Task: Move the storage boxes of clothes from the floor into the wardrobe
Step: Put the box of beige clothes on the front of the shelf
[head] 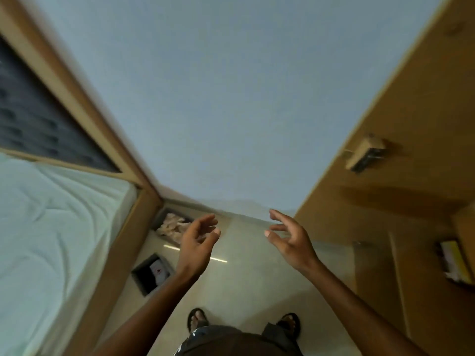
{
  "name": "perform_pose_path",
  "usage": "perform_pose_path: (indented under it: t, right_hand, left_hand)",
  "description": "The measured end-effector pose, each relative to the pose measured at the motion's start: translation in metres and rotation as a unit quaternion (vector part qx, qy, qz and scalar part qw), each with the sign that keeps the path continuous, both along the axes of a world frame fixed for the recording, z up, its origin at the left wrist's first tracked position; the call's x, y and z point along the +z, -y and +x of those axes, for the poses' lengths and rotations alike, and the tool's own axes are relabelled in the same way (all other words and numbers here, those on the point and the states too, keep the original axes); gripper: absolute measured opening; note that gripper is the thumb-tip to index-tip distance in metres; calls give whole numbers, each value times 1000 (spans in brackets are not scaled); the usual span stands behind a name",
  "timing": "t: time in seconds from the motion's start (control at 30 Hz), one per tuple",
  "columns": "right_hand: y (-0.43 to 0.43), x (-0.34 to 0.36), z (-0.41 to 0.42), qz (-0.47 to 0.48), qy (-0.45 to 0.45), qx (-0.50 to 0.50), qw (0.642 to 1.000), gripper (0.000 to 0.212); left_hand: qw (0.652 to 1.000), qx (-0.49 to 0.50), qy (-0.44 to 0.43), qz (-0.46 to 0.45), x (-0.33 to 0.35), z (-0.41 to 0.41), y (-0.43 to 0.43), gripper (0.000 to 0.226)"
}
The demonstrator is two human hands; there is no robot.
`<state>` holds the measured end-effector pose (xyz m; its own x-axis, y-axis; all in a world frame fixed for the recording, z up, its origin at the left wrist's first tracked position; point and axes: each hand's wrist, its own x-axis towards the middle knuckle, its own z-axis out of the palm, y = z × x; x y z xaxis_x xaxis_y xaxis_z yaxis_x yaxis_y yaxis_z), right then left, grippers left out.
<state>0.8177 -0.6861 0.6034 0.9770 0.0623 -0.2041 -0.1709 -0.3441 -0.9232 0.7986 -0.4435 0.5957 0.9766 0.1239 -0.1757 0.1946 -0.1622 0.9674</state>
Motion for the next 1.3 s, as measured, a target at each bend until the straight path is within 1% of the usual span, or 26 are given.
perform_pose_path:
  t: [0.03, 0.13, 0.27, 0.43, 0.6, 0.7, 0.77, 0.87, 0.97, 1.03, 1.2, 1.3]
  right_hand:
    - [-13, -1, 4, 1, 0, 8, 1000, 53]
    - [-91, -3, 17, -7, 2, 70, 998, 52]
    - [-166, -4, 33, -11, -3, 134, 991, 53]
    - [-227, -17, 63, -27, -27, 203, 978, 54]
    - [-279, -59, 120, -45, -60, 232, 970, 52]
    - [-304, -104, 161, -60, -84, 233, 967, 50]
    - [-319, -149, 191, -68, -116, 232, 963, 48]
    - [-333, -200, 215, -76, -147, 224, 961, 48]
    - [-350, -287, 245, -96, -185, 220, 953, 50]
    - [-359, -333, 257, -109, -203, 219, 948, 51]
    - [-370, -469, 274, -158, -199, 243, 936, 53]
    - [-373, -554, 281, -203, -170, 270, 926, 51]
  left_hand:
    - [1000, 4, -5, 5, 0, -3, -14, 37]
    - [998, 68, -5, 7, -3, -20, -88, 30]
    - [991, 135, -19, 14, -5, -28, -151, 29]
    - [980, 193, -47, 23, -18, -21, -199, 28]
    - [970, 218, -103, 31, -57, 25, -238, 28]
    - [964, 219, -141, 45, -99, 68, -257, 30]
    - [956, 224, -184, 45, -144, 98, -269, 31]
    - [947, 220, -231, 35, -195, 122, -276, 32]
    - [940, 186, -282, 43, -275, 147, -285, 31]
    - [933, 170, -316, 42, -318, 157, -288, 29]
    - [913, 156, -376, 23, -453, 177, -288, 37]
    - [911, 143, -386, 24, -539, 188, -286, 30]
